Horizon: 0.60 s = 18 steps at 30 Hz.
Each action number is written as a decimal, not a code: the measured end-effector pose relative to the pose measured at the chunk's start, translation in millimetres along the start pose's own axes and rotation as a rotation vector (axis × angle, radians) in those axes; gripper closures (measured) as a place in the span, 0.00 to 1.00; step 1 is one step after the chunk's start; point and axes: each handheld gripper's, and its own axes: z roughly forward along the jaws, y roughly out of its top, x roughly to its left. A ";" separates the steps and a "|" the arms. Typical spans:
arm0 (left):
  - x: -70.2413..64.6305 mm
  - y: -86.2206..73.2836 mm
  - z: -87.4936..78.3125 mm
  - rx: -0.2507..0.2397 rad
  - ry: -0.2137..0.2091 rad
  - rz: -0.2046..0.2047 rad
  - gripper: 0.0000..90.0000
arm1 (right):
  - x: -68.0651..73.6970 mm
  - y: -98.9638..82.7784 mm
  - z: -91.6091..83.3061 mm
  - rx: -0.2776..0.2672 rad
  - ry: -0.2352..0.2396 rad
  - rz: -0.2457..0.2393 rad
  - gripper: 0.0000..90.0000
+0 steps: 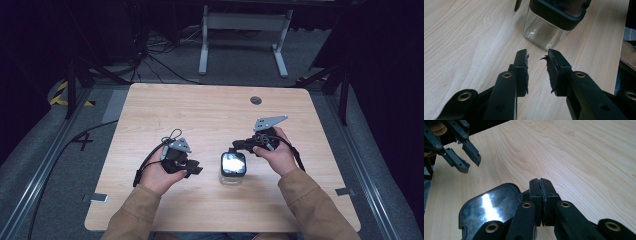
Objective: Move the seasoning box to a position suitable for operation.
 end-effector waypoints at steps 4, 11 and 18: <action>0.3 -0.1 -0.6 0.000 0.001 0.003 0.78 | -0.9 -0.1 -0.1 0.000 0.002 0.001 0.99; -0.6 -0.1 -0.1 -0.003 -0.003 0.001 0.78 | -2.9 0.0 -0.3 0.004 0.013 -0.001 1.00; -2.0 0.9 0.2 0.008 -0.004 0.006 0.78 | -3.0 1.2 -0.2 0.013 0.014 -0.003 1.00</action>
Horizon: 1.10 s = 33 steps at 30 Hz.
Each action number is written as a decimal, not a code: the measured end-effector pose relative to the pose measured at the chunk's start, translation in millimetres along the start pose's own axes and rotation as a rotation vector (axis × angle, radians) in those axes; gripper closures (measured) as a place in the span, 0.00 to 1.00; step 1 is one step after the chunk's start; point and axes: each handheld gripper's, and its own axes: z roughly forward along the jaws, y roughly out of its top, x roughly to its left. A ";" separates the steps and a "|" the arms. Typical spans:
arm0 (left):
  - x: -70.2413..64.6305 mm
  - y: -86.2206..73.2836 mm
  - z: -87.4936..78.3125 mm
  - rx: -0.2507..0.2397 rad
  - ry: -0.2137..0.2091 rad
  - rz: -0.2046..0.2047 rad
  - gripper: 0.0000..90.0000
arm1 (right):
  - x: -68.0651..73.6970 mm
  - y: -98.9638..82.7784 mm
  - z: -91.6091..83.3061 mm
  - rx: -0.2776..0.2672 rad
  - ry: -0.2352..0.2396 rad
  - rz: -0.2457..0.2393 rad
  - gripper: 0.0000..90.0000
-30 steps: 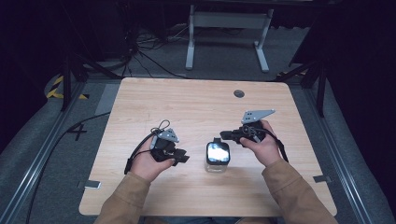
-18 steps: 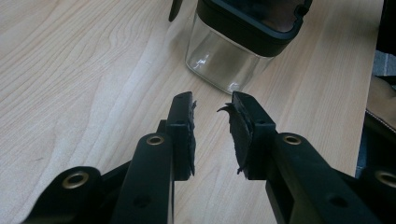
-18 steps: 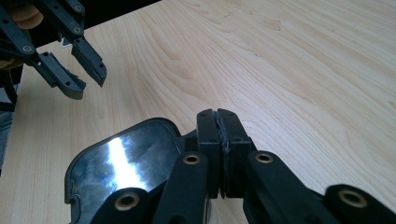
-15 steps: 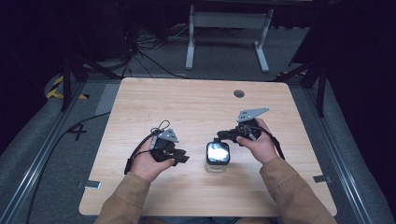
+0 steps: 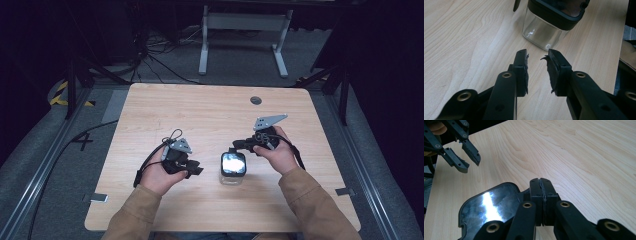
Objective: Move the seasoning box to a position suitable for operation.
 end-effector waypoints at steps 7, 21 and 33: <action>-1.5 0.4 1.9 -0.011 0.000 0.004 0.78 | -1.0 0.2 0.2 0.001 0.004 0.009 1.00; -6.0 3.1 5.0 0.002 -0.013 0.025 0.80 | -1.8 1.0 0.8 0.009 0.000 0.017 1.00; -14.3 7.5 10.1 -0.007 -0.053 0.039 0.86 | -1.7 0.5 1.4 0.012 -0.011 0.014 1.00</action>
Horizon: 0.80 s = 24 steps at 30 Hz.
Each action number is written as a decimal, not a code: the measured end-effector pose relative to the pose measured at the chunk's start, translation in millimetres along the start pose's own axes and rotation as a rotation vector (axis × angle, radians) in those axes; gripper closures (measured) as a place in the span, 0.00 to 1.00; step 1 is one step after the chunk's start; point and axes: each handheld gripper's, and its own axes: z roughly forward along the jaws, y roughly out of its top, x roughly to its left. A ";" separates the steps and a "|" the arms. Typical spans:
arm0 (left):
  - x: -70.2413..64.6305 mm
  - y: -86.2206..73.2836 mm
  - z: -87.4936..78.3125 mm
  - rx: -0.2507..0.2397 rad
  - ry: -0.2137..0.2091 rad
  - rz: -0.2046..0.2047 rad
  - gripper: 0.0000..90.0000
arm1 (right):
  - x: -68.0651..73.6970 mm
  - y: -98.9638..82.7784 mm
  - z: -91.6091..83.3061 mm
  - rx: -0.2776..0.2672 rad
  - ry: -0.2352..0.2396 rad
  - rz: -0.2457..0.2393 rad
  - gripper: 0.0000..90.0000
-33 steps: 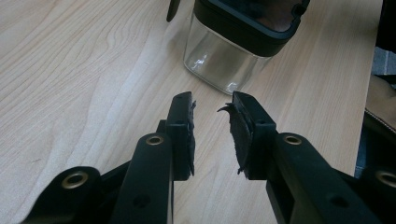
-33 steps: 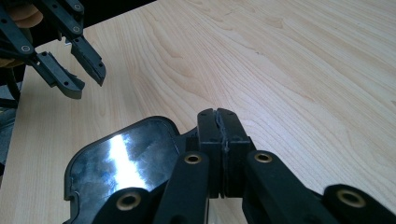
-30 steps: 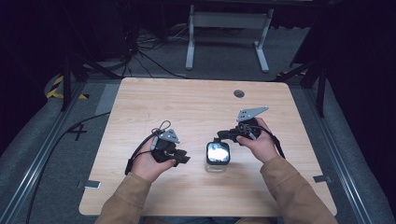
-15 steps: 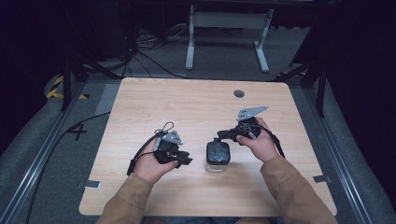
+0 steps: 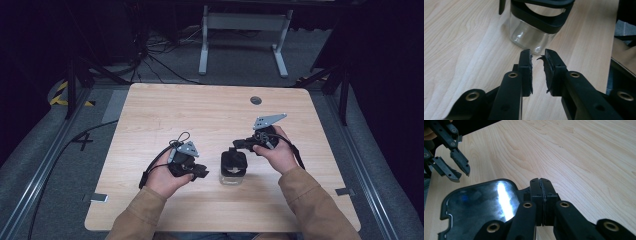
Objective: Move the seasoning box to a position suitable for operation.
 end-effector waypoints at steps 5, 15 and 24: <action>-5.6 4.7 0.8 -0.037 -0.017 0.009 0.91 | 0.4 -0.2 0.3 -0.002 -0.005 -0.003 1.00; -20.3 24.0 22.9 -0.109 -0.058 0.018 0.99 | 1.8 0.5 0.6 0.003 -0.012 -0.001 1.00; -17.6 23.8 24.5 -0.131 -0.043 0.013 0.98 | 6.0 0.8 -7.1 -0.028 -0.030 -0.014 1.00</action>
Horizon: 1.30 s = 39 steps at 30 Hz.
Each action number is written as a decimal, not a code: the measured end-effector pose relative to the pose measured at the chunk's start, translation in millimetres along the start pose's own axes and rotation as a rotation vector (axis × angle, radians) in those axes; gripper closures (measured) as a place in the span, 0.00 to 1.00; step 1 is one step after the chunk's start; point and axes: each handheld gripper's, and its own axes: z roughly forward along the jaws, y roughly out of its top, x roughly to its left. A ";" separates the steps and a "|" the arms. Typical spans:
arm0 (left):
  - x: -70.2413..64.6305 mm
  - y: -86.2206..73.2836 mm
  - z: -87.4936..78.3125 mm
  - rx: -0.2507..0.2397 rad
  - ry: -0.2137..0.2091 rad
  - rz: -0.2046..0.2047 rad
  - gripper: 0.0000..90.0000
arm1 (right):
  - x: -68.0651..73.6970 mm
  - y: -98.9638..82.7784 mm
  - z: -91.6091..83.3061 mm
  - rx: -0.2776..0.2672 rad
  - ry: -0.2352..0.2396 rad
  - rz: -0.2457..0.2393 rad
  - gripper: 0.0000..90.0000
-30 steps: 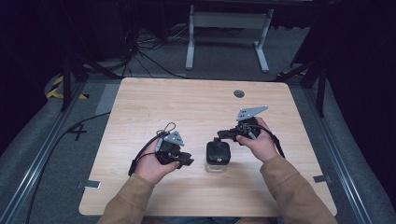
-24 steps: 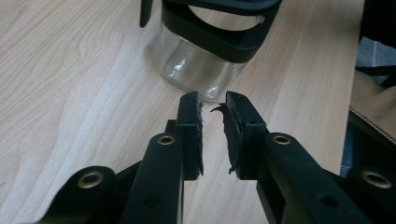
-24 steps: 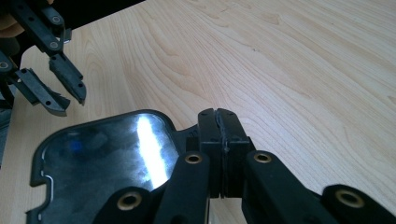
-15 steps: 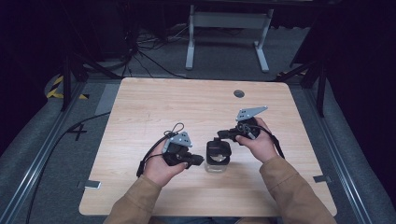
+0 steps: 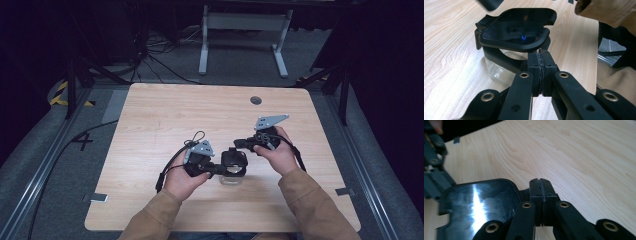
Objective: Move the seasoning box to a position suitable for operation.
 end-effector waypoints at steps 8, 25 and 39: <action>-0.5 -0.4 -0.9 0.002 0.009 -0.003 0.98 | 23.3 -29.4 -46.7 0.051 0.003 -0.028 1.00; 0.6 -4.1 8.5 -0.005 0.010 -0.024 0.98 | 46.5 -36.0 -36.2 0.051 0.081 -0.052 1.00; 0.6 -3.2 10.6 -0.014 0.042 -0.016 0.98 | 45.0 -25.9 -40.4 -0.014 0.075 -0.036 1.00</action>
